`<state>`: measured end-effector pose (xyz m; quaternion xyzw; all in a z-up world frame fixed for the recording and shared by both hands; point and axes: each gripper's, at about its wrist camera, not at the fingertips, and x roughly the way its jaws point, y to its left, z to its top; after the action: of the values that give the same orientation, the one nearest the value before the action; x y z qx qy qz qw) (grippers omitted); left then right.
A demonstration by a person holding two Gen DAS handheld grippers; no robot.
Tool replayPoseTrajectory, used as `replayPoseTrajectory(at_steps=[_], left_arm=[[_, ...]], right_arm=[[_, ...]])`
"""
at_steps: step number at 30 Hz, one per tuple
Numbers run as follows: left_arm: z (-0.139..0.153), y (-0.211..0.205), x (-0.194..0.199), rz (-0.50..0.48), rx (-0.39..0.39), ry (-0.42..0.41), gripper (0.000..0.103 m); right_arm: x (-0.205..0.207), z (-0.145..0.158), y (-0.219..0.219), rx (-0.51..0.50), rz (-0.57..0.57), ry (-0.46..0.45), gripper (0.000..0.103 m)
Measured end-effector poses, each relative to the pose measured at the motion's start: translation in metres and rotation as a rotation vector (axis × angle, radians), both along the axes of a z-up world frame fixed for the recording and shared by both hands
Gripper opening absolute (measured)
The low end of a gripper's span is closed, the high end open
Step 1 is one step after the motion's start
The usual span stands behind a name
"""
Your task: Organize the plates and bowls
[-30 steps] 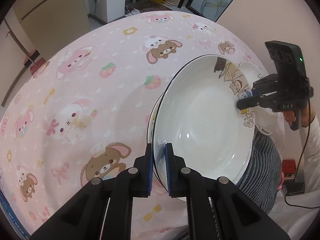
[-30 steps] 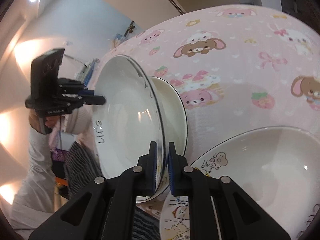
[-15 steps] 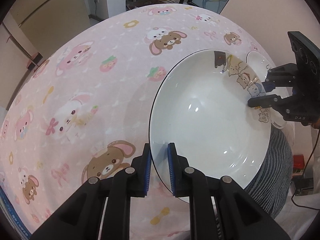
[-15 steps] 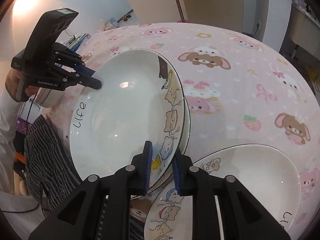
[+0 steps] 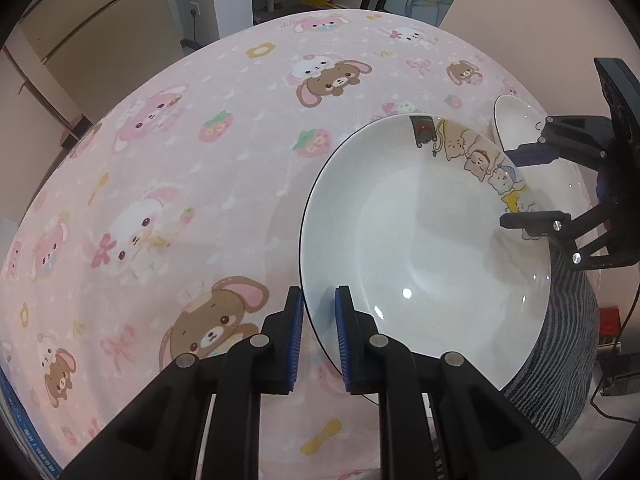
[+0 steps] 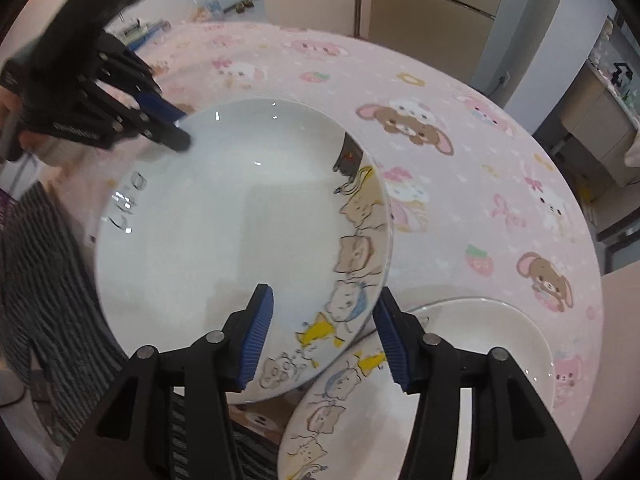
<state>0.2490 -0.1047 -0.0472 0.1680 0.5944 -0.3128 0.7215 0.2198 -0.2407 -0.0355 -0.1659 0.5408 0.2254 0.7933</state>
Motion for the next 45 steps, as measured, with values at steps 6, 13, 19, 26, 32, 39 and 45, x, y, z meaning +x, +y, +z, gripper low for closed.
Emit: replayPoseTrajectory(at_steps=[6, 13, 19, 26, 32, 39, 45], left_arm=[[0.001, 0.005, -0.001, 0.015, -0.037, -0.018, 0.016], [0.012, 0.011, -0.008, 0.103, 0.055, -0.153, 0.08], [0.056, 0.026, -0.034, 0.148, -0.086, -0.348, 0.091], [0.091, 0.021, -0.093, 0.123, -0.133, -0.652, 0.103], [0.102, 0.002, -0.134, 0.088, -0.145, -0.83, 0.103], [0.102, -0.019, -0.157, -0.002, -0.164, -0.827, 0.103], [0.091, -0.044, -0.158, -0.06, -0.174, -0.708, 0.103]], right_arm=[[-0.007, 0.0, 0.003, -0.029, 0.0, -0.041, 0.055], [-0.032, 0.002, 0.016, -0.132, 0.058, -0.209, 0.086], [-0.057, 0.03, 0.001, 0.035, -0.038, -0.383, 0.103], [-0.081, 0.06, -0.03, 0.33, -0.201, -0.46, 0.103], [-0.103, 0.055, -0.044, 0.477, -0.291, -0.475, 0.103], [-0.113, 0.048, -0.074, 0.691, -0.368, -0.379, 0.103], [-0.135, 0.048, -0.096, 0.662, -0.424, -0.427, 0.103]])
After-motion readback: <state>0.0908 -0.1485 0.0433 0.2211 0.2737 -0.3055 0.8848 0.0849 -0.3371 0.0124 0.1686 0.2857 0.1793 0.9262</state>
